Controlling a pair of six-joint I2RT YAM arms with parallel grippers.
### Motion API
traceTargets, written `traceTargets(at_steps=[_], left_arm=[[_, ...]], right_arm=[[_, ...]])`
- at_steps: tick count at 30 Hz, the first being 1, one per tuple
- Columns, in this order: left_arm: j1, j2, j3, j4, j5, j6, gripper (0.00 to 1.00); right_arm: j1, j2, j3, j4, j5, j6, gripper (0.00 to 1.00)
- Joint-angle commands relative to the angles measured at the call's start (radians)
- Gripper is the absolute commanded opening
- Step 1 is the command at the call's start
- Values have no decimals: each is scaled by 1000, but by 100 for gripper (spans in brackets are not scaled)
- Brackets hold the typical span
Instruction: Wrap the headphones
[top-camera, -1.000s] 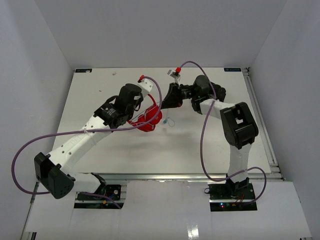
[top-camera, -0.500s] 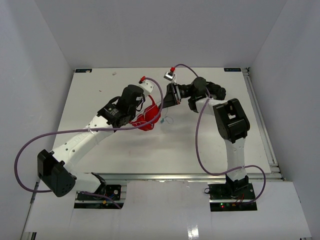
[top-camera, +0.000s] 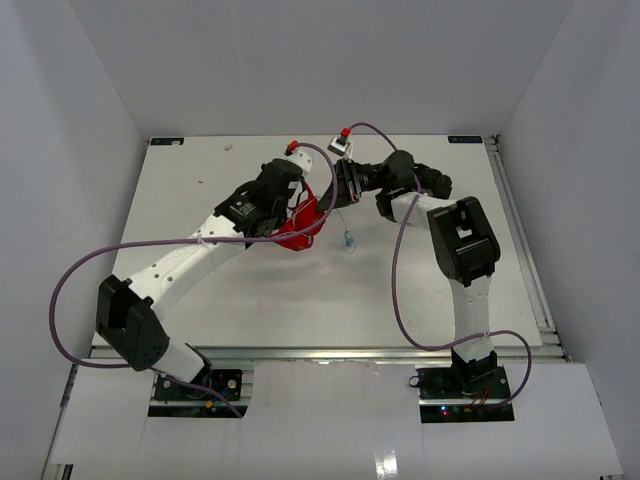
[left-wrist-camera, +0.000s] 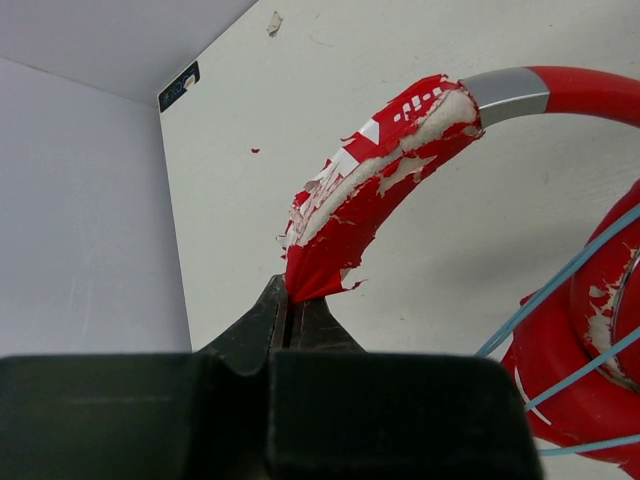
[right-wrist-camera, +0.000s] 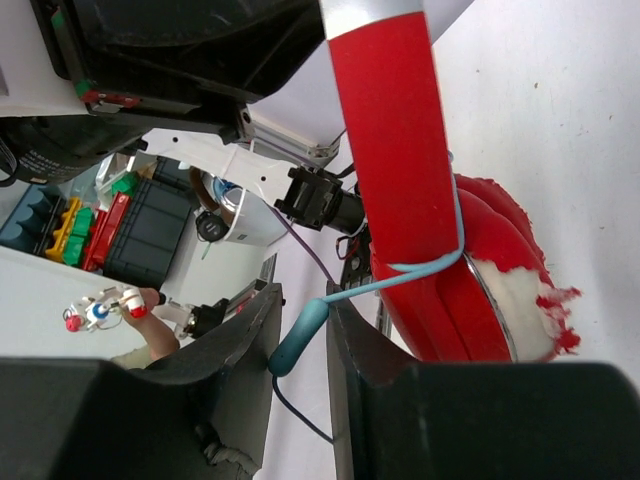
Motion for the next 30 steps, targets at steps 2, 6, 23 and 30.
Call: traceTargets(at_steps=[2, 6, 23, 30], left_arm=[[34, 48, 90, -46, -67, -147, 0], [89, 84, 170, -136, 14, -284, 0], [166, 53, 184, -133, 267, -502, 0], [197, -15, 164, -107, 257, -576, 0]], right_arm=[[12, -83, 26, 589, 12, 27, 31], [20, -85, 30, 589, 31, 40, 31], [77, -30, 86, 587, 88, 39, 31], [91, -7, 48, 587, 104, 12, 28]])
